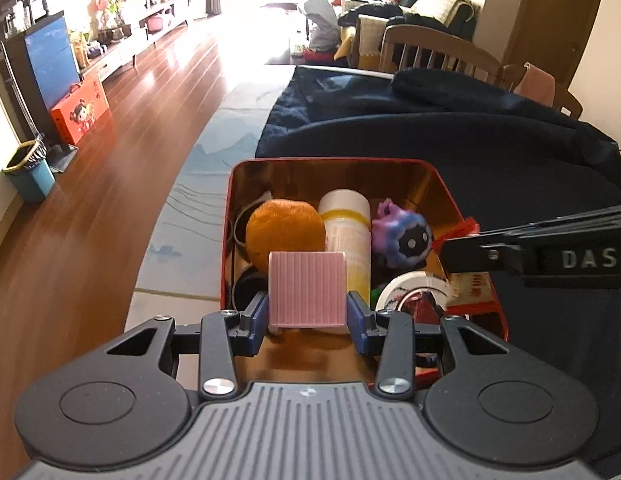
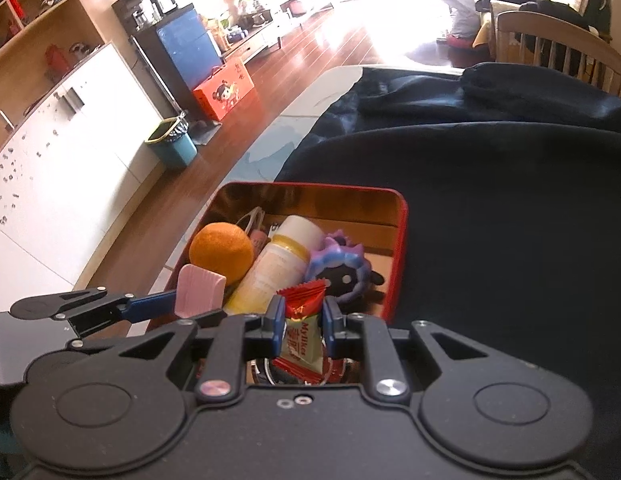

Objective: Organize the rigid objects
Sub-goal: 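Open the left tool to drop the pink block in the tin while the right tool releases the candy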

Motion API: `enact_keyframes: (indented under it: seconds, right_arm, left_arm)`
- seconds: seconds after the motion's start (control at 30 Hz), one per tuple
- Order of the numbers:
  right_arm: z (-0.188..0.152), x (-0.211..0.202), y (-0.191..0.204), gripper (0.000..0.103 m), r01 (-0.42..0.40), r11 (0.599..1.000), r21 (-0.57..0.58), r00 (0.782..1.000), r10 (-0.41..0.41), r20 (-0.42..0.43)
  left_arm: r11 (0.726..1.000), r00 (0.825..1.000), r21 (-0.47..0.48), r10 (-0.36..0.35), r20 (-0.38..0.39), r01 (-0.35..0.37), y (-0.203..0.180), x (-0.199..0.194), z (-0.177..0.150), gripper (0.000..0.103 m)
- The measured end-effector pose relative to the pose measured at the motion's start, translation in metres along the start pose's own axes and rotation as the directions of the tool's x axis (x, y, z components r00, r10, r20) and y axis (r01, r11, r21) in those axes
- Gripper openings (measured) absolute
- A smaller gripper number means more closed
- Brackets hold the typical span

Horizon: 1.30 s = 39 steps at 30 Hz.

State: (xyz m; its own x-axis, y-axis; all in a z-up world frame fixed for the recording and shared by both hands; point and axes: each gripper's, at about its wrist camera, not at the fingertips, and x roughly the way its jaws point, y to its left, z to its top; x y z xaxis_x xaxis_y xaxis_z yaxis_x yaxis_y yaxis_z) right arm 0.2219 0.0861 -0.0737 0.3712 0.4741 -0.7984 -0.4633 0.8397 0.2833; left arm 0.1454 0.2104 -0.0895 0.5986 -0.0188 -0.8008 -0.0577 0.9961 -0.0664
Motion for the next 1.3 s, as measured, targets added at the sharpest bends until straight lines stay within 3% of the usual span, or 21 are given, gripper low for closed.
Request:
enact_keyframes:
  seconds: [0.5,0.87,0.97,1.3]
  right_arm:
    - [-0.005,0.012,0.004,0.02,0.033,0.999,-0.018,0.999,-0.033,-0.034]
    - [-0.008,0.012,-0.001,0.027,0.05,0.999,0.002,0.998,-0.05,-0.028]
    - [-0.008,0.008,-0.003,0.028,0.053,0.999,0.01,0.999,-0.053,-0.013]
    - [-0.018,-0.019,0.006,0.039,0.051,0.999,0.013,0.996,-0.052,0.07]
  left_arm:
    - [0.999,0.998,0.015,-0.027,-0.051,0.028,0.003,0.013,-0.006,0.041]
    - [0.999,0.998,0.017,-0.027,-0.062,0.028,0.003,0.015,-0.007,0.041]
    - [0.999,0.997,-0.001,-0.041,-0.07,0.041,0.004,0.015,-0.007,0.048]
    - [0.998,0.997,0.001,-0.067,-0.026,0.067,0.006,-0.003,-0.007,0.058]
